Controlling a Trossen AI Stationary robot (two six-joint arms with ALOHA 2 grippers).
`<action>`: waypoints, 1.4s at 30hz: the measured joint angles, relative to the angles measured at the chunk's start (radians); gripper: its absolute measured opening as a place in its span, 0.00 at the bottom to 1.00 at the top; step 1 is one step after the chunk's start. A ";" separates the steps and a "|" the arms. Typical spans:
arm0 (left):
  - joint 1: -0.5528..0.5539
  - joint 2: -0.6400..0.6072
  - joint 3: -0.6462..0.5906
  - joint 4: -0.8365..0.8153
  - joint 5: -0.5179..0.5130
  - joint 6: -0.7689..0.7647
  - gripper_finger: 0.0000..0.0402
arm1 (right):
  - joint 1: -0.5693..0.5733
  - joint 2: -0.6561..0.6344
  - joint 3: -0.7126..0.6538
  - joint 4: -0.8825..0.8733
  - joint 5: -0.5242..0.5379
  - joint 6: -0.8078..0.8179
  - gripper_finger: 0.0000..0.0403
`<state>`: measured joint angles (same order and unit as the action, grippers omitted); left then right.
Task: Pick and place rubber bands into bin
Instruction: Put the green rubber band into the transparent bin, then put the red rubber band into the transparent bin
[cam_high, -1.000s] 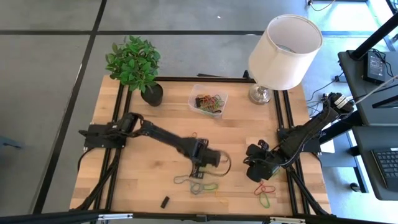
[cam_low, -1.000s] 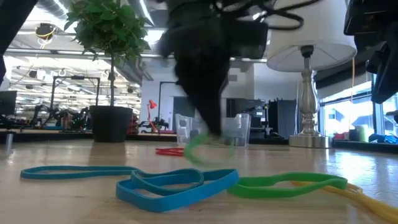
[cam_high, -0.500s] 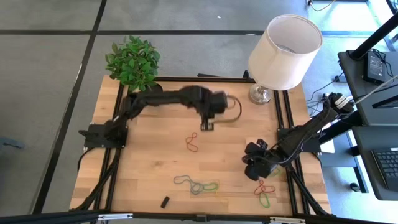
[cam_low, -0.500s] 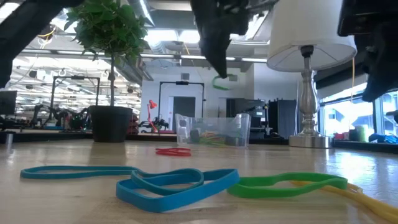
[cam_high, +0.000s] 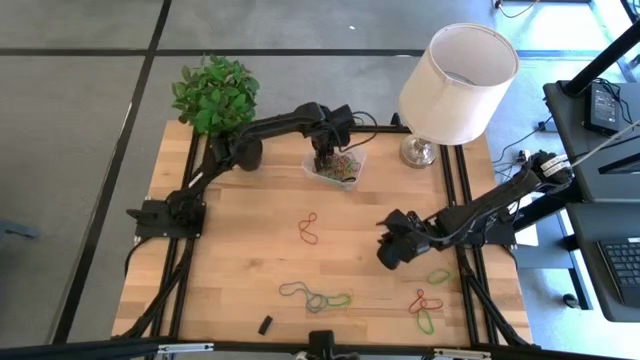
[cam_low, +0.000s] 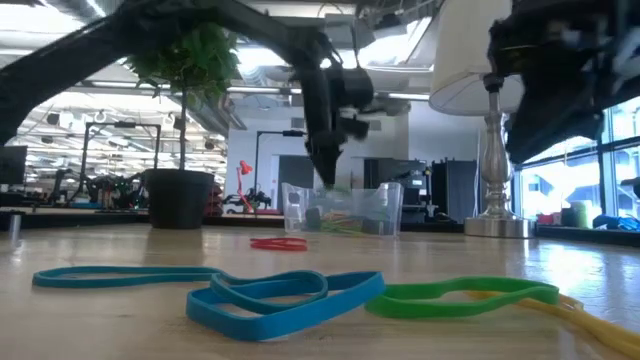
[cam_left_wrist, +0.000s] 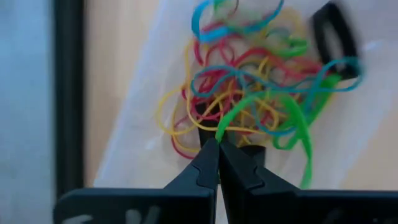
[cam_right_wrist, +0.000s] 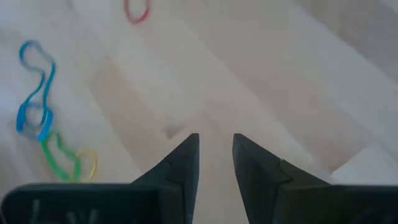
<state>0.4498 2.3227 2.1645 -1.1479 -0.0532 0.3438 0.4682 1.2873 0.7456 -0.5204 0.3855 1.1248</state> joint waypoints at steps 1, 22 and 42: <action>0.003 0.018 -0.001 0.001 -0.003 -0.001 0.00 | -0.013 0.000 0.000 0.001 0.000 0.000 0.25; -0.029 0.065 -0.001 -0.027 -0.038 -0.143 0.25 | -0.138 0.000 0.000 0.032 0.000 -0.005 0.25; -0.178 -0.113 0.001 -0.105 -0.040 -0.578 0.03 | -0.137 0.000 0.000 0.003 -0.005 -0.204 0.25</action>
<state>0.2714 2.2092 2.1651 -1.2529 -0.0927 -0.2344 0.3309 1.2873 0.7460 -0.5173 0.3805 0.9205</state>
